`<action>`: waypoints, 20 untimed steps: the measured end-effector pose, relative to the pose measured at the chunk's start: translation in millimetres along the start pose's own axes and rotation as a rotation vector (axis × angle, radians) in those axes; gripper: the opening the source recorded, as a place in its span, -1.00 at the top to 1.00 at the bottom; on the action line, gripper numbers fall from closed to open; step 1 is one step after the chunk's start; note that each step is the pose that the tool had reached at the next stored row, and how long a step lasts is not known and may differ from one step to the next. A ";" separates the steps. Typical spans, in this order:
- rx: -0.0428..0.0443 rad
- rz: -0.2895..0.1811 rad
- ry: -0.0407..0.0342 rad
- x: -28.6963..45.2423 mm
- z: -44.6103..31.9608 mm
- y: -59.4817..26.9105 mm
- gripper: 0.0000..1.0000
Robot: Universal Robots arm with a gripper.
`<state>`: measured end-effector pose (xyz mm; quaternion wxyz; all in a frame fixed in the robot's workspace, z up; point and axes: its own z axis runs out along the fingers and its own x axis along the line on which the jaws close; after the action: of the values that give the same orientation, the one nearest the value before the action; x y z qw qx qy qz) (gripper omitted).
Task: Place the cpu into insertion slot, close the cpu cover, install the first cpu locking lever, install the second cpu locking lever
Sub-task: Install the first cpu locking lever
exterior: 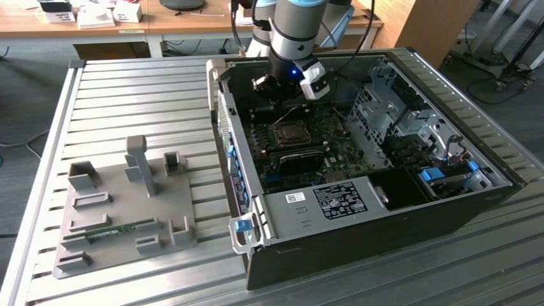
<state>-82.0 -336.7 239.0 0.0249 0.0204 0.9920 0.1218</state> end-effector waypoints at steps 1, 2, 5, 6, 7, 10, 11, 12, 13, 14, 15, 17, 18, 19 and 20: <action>0.0001 0.002 -0.0004 0.0 0.0 0.0 0.79; 0.0000 0.002 -0.0006 0.0 0.1 0.0 0.79; -0.0393 0.004 0.0005 0.0 0.2 -0.1 0.79; -0.0583 0.005 0.0013 0.0 0.1 -0.2 0.79; -0.0746 0.007 0.0019 0.0 0.1 -0.3 0.79; -0.0770 0.035 -0.0062 0.0 0.7 -0.7 0.79; -0.0762 0.052 -0.0112 0.0 1.1 -0.8 0.79; -0.0755 0.069 -0.0162 0.1 1.4 -0.9 0.79; -0.0747 0.086 -0.0212 0.1 1.7 -1.0 0.79; -0.0739 0.105 -0.0266 0.1 2.1 -1.1 0.79; -0.0731 0.122 -0.0317 0.1 2.5 -1.2 0.79; -0.0713 0.157 -0.0419 0.1 3.2 -1.4 0.79; -0.0706 0.174 -0.0469 0.1 3.6 -1.4 0.79; -0.0699 0.189 -0.0512 0.2 3.7 -1.5 0.79; -0.0696 0.192 -0.0520 0.1 3.7 -1.5 0.79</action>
<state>-81.9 -337.3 235.1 0.0396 0.1174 0.9797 0.1575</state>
